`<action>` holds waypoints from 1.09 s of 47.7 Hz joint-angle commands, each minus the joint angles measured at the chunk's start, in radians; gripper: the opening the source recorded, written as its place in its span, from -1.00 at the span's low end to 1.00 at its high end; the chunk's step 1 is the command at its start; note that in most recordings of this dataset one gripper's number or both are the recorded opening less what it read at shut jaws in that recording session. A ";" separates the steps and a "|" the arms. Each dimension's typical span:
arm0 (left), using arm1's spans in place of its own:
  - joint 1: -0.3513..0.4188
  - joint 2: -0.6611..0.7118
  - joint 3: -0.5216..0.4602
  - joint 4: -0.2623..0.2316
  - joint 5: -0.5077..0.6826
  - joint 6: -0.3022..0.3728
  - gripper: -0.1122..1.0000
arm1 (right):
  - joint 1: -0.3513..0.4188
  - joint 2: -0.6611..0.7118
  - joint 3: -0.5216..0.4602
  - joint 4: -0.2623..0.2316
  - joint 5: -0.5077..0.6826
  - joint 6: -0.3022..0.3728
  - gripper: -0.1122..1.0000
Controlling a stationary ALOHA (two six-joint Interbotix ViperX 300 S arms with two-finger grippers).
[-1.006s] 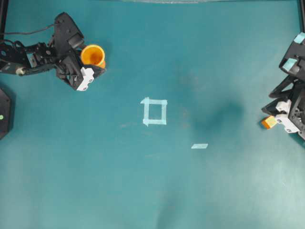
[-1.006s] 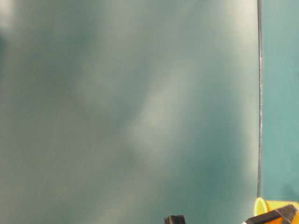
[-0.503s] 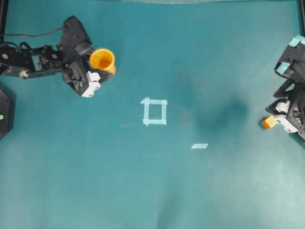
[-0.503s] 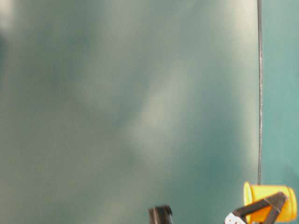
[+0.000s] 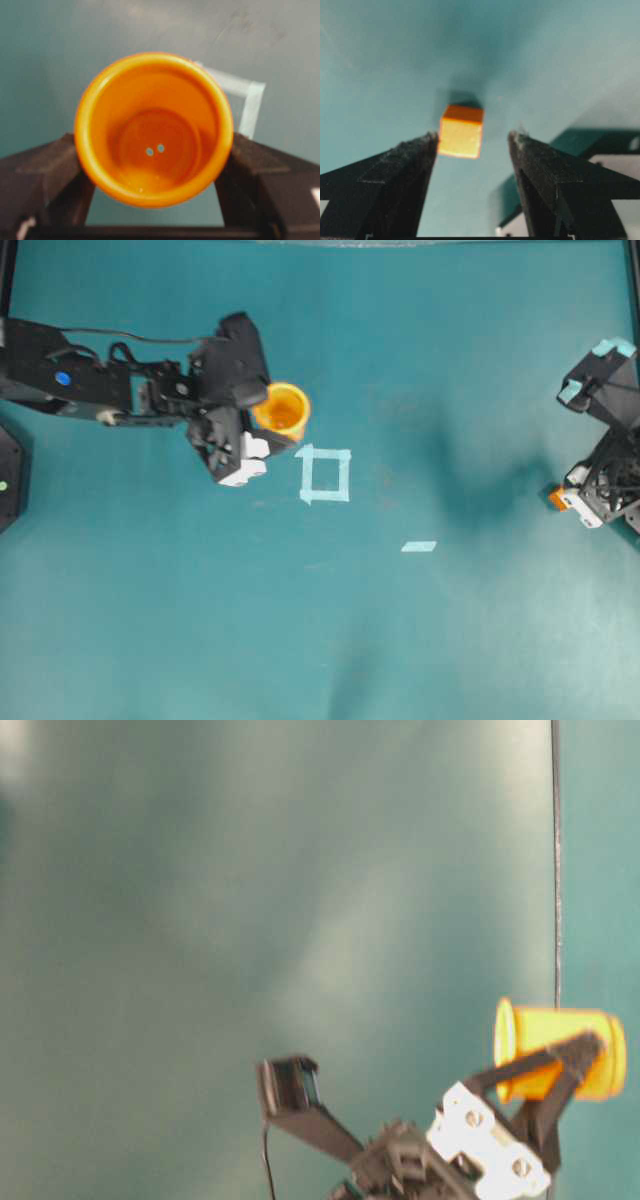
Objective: Hold the block with right arm and the cup with left arm, then put the block into the cup.
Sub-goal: 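Lift the cup with the left gripper and carry it over the tape square, then lift the cube with the right gripper and move it above the cup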
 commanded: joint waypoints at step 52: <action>-0.063 0.060 -0.156 0.003 0.006 0.018 0.43 | 0.078 0.184 -0.095 -0.114 -0.221 0.161 -0.10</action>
